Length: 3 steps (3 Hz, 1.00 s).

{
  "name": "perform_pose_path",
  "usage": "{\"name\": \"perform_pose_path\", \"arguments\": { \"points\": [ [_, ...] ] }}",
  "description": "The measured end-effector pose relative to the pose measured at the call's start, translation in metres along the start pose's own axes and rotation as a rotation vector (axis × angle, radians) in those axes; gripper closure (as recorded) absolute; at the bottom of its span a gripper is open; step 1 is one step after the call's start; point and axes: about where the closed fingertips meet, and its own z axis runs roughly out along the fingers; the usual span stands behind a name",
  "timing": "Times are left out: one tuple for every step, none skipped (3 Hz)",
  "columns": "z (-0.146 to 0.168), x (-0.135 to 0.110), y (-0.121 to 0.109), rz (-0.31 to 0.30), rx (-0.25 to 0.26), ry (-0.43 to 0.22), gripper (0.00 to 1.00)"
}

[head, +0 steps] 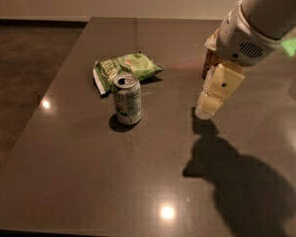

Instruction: Pick 7up can

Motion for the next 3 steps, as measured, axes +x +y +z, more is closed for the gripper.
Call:
{"name": "perform_pose_path", "arguments": {
  "points": [
    [0.023,-0.032,0.006,-0.007,-0.028,-0.062,0.00],
    [0.050,-0.059,0.016,-0.022,-0.073,-0.103,0.00],
    [0.074,-0.078,0.021,-0.025,-0.116,-0.126,0.00]
  ]
}}
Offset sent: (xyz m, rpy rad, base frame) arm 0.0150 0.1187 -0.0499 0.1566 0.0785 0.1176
